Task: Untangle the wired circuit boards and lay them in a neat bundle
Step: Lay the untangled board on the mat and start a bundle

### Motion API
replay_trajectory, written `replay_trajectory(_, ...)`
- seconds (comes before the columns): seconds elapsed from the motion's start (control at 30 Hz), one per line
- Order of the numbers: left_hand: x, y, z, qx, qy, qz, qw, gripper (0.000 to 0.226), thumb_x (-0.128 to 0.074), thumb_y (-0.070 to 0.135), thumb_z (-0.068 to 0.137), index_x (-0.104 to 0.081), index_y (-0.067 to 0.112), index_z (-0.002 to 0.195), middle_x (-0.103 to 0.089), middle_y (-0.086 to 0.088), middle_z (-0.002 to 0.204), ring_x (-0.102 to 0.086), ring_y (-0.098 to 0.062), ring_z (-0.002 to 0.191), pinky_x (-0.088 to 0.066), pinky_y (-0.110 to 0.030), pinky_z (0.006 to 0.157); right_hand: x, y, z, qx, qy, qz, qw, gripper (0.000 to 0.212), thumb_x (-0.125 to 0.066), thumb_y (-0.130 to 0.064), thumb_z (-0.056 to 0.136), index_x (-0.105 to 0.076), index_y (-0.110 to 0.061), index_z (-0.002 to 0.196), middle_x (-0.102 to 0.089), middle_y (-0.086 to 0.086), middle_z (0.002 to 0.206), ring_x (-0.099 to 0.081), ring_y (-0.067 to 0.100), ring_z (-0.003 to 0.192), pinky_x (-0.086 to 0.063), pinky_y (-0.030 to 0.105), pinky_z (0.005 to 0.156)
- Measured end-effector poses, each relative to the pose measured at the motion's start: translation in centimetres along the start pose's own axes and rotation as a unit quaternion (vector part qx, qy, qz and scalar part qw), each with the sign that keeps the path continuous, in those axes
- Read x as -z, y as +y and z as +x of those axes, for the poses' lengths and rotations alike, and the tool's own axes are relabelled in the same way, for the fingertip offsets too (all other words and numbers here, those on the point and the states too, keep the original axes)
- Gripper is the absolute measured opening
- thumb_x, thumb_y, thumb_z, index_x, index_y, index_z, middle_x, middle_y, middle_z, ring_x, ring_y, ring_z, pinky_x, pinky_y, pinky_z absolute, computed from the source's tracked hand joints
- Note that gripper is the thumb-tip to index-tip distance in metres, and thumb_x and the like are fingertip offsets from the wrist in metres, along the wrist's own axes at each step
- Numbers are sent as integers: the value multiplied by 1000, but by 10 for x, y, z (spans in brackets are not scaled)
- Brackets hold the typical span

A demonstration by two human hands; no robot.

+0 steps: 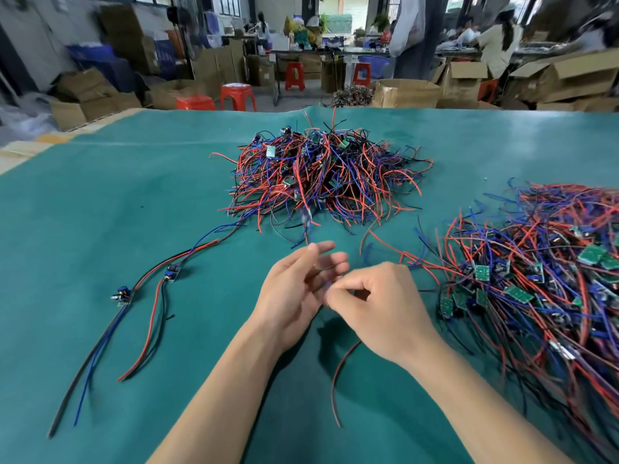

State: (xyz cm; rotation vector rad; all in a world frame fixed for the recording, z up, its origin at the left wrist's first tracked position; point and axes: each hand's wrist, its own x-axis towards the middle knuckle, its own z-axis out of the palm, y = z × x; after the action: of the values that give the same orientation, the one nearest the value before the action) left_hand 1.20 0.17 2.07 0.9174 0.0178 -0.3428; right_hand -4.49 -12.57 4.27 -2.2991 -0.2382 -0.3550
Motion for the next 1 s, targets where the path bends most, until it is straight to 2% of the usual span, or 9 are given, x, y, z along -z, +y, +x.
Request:
replay_trajectory(0.07,1,0,0,2,5,-2,1000,32,-45,22,105,-64,-2,116,-72,-11,82,-68,-18,71,-59,-27,67,-1,-3,-5,-13,-46,51,998,27,-63,-32,69,-69,-8,56,-57,15,53,-49,24,51,-40,37,53)
replay_trajectory(0.17,3,0,0,5,2,11,1000,33,-43,22,105,-67,0,109,-63,-5,69,-57,-14,58,-52,-22,57,1,-6,-10,-28,-157,111,981,18,-64,-27,67,-75,-17,57,-59,-3,44,-44,4,41,-31,16,46)
replay_trajectory(0.23,4,-1,-1,1,-11,48,999,31,-45,20,105,-70,2,104,-57,-2,63,-51,-11,52,-46,-19,48,4,-3,-7,-46,-187,141,971,19,-62,-28,68,-76,-19,59,-62,0,48,-47,5,43,-33,17,47)
replay_trajectory(0.3,3,-3,-1,-17,-24,98,995,29,-47,18,103,-73,4,98,-53,-2,59,-47,-10,47,-41,-19,43,9,7,0,-87,-143,180,969,18,-61,-30,70,-74,-20,61,-71,9,62,-57,14,48,-38,18,47)
replay_trajectory(0.4,0,-8,-3,-46,-52,160,985,28,-52,13,100,-75,8,87,-55,-5,58,-48,-11,50,-44,-20,52,16,25,8,-144,24,181,973,17,-71,-35,80,-70,-22,69,-74,1,69,-61,12,54,-43,26,52)
replay_trajectory(0.47,-2,-9,-6,-42,-88,195,976,24,-55,14,98,-75,7,87,-59,-8,60,-51,-13,52,-47,-20,55,18,32,10,-164,69,222,959,13,-73,-31,92,-74,-24,82,-75,-3,75,-61,11,61,-47,28,53)
replay_trajectory(0.7,-2,-7,-13,-15,-169,250,953,20,-62,18,85,-76,4,83,-66,-12,67,-58,-19,59,-50,-24,62,21,33,13,-187,58,405,893,11,-75,-14,88,-80,-4,87,-67,8,73,-57,23,66,-43,29,57)
replay_trajectory(0.87,-1,-7,-13,-6,-182,267,946,20,-65,22,86,-77,5,87,-67,-9,71,-59,-17,62,-47,-22,63,24,34,13,-208,62,470,856,15,-73,-5,85,-79,-13,74,-72,7,85,-58,14,59,-45,21,52)
replay_trajectory(1.0,0,-8,-12,-10,-171,255,952,24,-68,30,92,-75,7,91,-65,-5,69,-56,-13,59,-46,-19,59,25,40,13,-201,35,455,867,10,-74,-7,86,-77,-13,78,-71,6,79,-63,20,65,-45,22,55)
